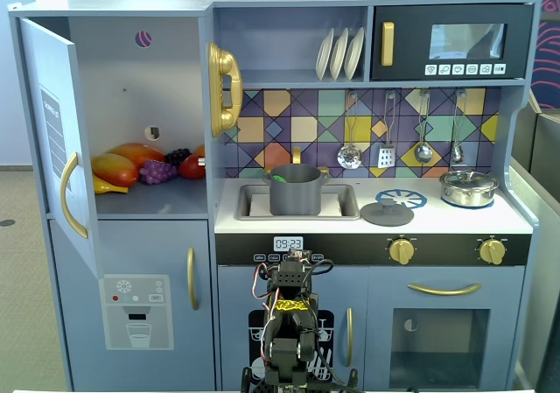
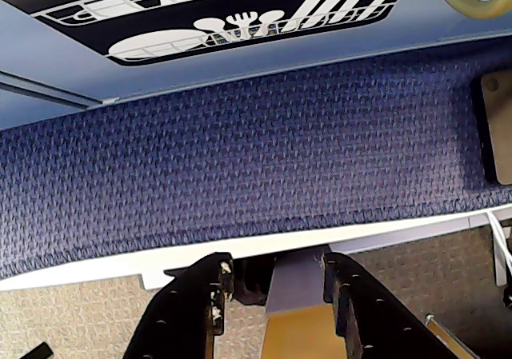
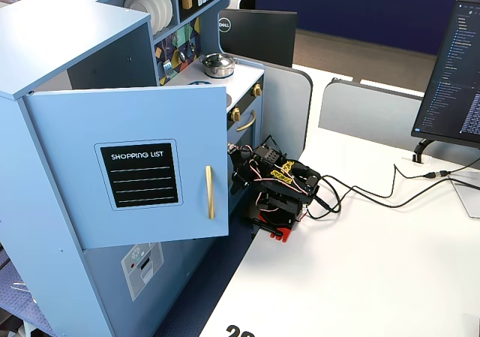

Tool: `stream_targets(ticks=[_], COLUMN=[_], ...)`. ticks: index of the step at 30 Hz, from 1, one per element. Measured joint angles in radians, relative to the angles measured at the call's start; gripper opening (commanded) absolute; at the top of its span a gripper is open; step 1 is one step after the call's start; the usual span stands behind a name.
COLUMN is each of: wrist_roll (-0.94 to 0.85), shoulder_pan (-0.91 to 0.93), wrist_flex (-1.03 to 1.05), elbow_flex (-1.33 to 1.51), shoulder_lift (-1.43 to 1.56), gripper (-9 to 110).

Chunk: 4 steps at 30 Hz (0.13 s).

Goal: Pick up the green pineapple from the left cabinet and place it in the gray recipient

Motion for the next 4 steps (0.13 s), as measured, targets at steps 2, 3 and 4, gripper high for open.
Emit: stream_targets(ticks=[2,3,4], wrist_roll=[0.0,0.0,0.0], shoulder_pan=[0.0,0.0,0.0], wrist_flex=[0.0,0.0,0.0], elbow_flex=[0.0,0.0,0.0], shoulder_lift=[0.0,0.0,0.0], gripper=[5,5,5])
